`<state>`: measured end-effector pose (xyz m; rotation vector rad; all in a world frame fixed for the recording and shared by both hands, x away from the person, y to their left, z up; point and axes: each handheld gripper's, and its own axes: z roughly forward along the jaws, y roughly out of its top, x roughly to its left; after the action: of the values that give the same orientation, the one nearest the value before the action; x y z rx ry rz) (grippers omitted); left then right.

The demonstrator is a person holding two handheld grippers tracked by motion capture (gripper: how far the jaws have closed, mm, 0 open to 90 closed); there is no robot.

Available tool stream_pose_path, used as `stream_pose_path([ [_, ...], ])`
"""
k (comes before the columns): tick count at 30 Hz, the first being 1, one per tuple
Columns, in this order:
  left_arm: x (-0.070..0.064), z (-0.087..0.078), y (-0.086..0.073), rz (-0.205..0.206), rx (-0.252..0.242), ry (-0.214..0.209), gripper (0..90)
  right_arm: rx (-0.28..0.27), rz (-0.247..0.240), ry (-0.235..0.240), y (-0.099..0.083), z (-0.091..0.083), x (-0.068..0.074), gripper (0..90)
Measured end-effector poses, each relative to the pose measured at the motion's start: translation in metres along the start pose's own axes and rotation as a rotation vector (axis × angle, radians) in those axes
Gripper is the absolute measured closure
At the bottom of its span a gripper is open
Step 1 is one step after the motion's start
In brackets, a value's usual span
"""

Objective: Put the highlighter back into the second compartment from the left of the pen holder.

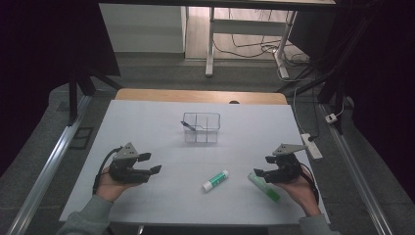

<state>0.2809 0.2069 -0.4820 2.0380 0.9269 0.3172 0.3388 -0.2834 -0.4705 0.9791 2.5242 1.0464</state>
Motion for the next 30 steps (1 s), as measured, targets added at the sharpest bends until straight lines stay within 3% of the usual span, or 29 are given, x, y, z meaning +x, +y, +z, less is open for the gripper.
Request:
stream_pose_path([
  [10,-0.001,0.001,-0.001,0.003,0.009,0.004,34.1,0.042,0.009,0.017,0.002,-0.002,0.003,30.2],
  [22,0.0,0.003,-0.002,0.002,0.019,0.003,33.8,0.108,-0.019,0.028,0.002,0.001,0.009,31.0],
  [26,-0.001,0.003,-0.002,0.005,0.021,0.002,33.9,0.147,-0.024,0.027,0.002,0.004,0.012,31.0],
  [30,-0.001,0.004,-0.002,0.004,0.022,0.002,33.8,0.221,-0.036,0.026,0.001,0.007,0.013,30.9],
])
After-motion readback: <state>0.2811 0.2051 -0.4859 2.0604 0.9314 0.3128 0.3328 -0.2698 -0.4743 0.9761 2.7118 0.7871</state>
